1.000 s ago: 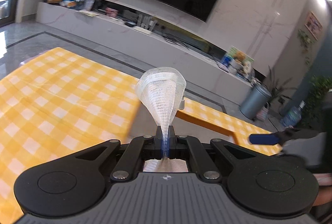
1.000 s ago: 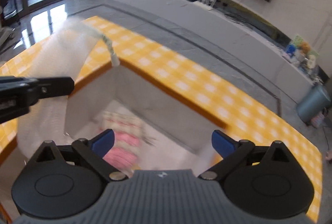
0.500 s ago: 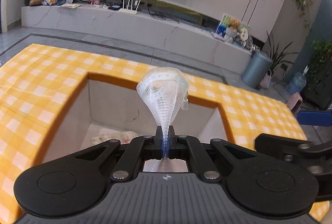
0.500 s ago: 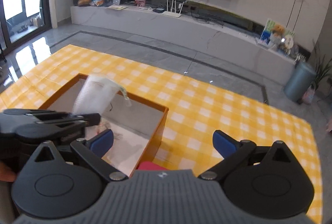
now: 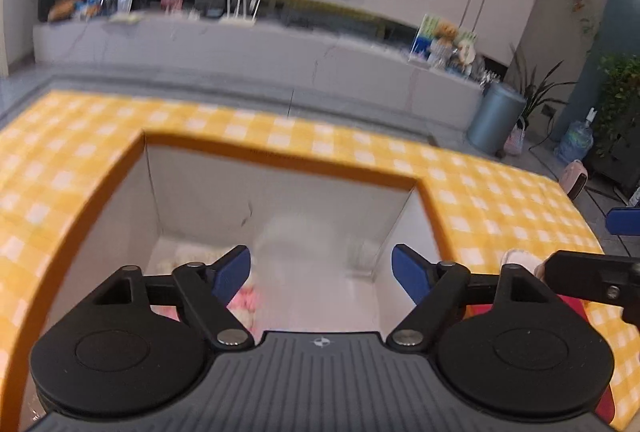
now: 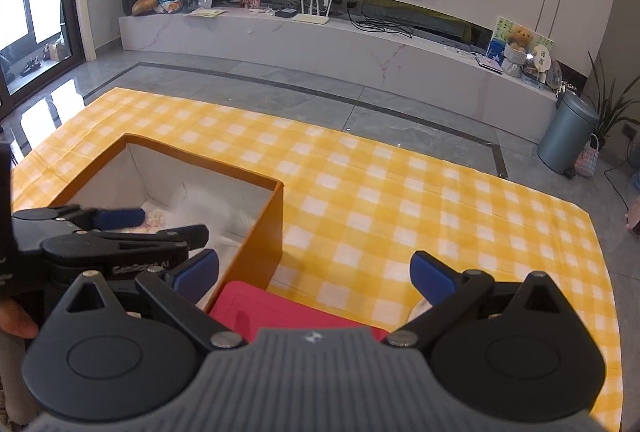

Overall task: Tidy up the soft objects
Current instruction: 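Lower the clear plastic bag into the box and open the left tool, then move the right tool to the brown fluffy towel and grasp it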

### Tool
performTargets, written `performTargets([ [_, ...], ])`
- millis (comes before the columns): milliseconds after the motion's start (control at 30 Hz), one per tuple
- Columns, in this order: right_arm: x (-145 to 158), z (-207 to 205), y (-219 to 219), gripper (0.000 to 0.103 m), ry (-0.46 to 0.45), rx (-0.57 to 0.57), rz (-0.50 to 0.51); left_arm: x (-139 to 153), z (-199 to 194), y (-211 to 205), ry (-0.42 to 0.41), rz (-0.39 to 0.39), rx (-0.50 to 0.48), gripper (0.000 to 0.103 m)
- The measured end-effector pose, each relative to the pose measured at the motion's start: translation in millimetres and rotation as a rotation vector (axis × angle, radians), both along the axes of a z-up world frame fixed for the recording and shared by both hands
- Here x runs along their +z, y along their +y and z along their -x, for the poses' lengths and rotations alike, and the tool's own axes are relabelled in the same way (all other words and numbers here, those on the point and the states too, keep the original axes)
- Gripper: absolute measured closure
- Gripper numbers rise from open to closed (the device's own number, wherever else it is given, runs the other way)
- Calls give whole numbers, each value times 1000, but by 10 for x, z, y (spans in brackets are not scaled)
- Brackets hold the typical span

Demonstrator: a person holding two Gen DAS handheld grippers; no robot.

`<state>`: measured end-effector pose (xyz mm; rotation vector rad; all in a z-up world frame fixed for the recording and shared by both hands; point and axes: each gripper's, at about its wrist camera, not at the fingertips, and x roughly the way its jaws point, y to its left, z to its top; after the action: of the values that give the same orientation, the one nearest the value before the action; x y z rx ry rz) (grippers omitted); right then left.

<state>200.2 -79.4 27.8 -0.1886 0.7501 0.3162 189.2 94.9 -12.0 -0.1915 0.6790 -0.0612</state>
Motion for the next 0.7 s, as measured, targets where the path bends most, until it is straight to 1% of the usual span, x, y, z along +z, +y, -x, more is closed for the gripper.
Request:
performTargets([
  [33, 0, 0, -16, 3, 1, -4, 0, 19, 10, -18, 6, -5, -16, 9],
  [100, -3, 2, -37, 3, -1, -10, 4, 47, 23, -30, 31, 14, -51, 9],
  [133, -2, 10, -51, 3, -2, -12, 7, 61, 19, -35, 35, 24, -48, 9],
  [200, 0, 26, -74, 3, -5, -16, 13, 91, 37, -40, 24, 22, -23, 9],
  [267, 8, 49, -101, 3, -7, -20, 15, 135, 60, -50, 9, 3, -11, 9],
  [433, 50, 87, -214, 3, -23, -41, 19, 238, 101, -73, 2, 7, -47, 9],
  [500, 71, 87, -278, 3, -21, -59, 8, 269, 108, -117, 8, -11, -47, 12],
  [533, 80, 88, -314, 3, -18, -67, 1, 285, 119, -144, 3, -20, -45, 14],
  [700, 130, 145, -423, 3, -28, -88, -4, 376, 216, -247, -31, -29, -62, 14],
])
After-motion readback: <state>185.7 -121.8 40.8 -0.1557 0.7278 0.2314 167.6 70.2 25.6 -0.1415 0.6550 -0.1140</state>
